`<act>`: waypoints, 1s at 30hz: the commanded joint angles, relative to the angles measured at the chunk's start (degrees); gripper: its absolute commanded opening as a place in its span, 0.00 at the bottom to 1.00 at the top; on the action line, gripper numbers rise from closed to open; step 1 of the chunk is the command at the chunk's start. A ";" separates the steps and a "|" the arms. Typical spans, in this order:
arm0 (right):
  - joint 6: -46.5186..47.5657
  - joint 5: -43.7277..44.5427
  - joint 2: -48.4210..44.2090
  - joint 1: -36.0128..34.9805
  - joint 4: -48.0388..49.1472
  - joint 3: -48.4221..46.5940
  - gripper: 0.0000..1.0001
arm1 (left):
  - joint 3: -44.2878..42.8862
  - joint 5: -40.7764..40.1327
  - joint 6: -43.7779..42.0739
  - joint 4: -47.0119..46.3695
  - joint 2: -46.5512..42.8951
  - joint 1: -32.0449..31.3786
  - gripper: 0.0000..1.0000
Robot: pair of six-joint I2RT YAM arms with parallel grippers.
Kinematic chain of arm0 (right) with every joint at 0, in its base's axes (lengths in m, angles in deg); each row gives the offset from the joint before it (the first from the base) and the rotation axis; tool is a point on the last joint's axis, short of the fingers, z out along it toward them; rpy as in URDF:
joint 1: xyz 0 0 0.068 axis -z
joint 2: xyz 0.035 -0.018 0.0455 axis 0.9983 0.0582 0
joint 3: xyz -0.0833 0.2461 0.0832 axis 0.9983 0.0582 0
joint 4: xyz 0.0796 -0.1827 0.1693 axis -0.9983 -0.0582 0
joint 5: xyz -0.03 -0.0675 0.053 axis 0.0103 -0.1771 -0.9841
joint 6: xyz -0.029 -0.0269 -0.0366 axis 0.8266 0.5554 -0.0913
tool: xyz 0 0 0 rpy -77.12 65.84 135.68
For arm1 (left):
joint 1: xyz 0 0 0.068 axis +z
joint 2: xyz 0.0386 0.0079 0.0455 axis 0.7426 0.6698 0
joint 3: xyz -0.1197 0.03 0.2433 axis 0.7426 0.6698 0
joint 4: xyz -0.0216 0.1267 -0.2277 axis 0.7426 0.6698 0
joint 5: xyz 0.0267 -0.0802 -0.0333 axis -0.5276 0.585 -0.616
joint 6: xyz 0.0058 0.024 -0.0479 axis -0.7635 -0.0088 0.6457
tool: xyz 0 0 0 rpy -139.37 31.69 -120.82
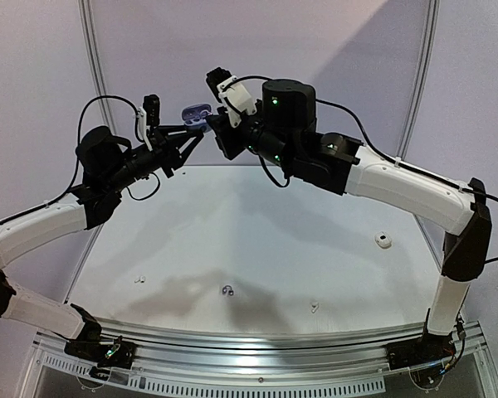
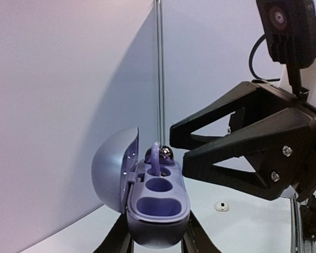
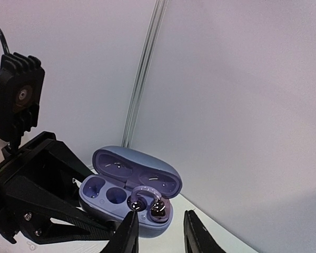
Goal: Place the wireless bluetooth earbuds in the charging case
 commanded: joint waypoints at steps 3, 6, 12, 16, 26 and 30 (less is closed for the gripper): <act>-1.11 -0.68 -4.19 -0.06 -2.54 1.05 0.31 | -0.59 2.59 -2.69 -0.88 -0.99 -0.32 0.00; -4.60 -5.85 -6.31 1.14 -2.83 1.11 0.27 | -0.20 4.47 -4.86 -0.59 -1.14 -0.32 0.00; -9.76 -11.71 -6.94 2.18 -3.71 1.16 0.05 | -0.06 6.05 -6.69 0.04 -1.25 -0.32 0.00; -10.83 -12.41 -5.50 2.20 -4.07 0.16 0.00 | -0.06 6.96 -6.22 -0.19 -1.34 -0.32 0.00; -11.09 -12.40 -2.23 2.17 -5.17 -1.92 0.00 | -0.03 7.39 -4.59 -0.70 -1.32 -0.42 0.00; -11.60 -11.72 -1.25 2.37 -6.23 -1.78 0.00 | -0.14 7.62 -4.11 -1.17 -1.25 -0.41 0.00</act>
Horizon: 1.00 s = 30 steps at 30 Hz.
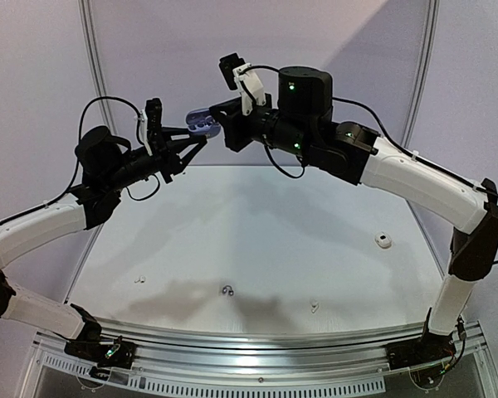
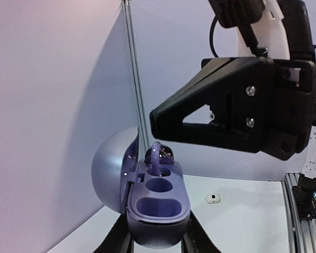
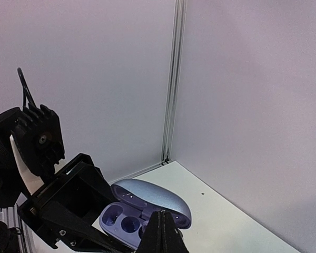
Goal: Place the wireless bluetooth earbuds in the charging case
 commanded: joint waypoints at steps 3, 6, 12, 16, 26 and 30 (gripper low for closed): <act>-1.56 0.43 2.13 0.83 -2.84 -0.77 0.00 | -0.30 0.73 0.88 -1.12 -0.95 -0.41 0.00; -1.79 1.05 1.71 1.24 -3.11 0.06 0.00 | -0.45 0.75 0.87 -1.20 -0.95 -0.33 0.00; -1.83 1.28 0.69 1.40 -3.75 1.87 0.00 | -0.50 0.60 0.89 -1.14 -0.80 -0.32 0.00; -1.85 1.53 0.42 1.36 -4.61 2.33 0.00 | -0.58 0.57 0.81 -1.26 -0.77 -0.24 0.00; -1.85 1.79 -1.44 1.41 -4.82 5.21 0.00 | -0.41 0.12 0.82 -1.23 -0.77 -0.06 0.00; -1.68 0.31 -1.99 1.37 -3.23 5.00 0.00 | 0.00 0.91 0.70 -1.62 -0.76 -0.06 0.00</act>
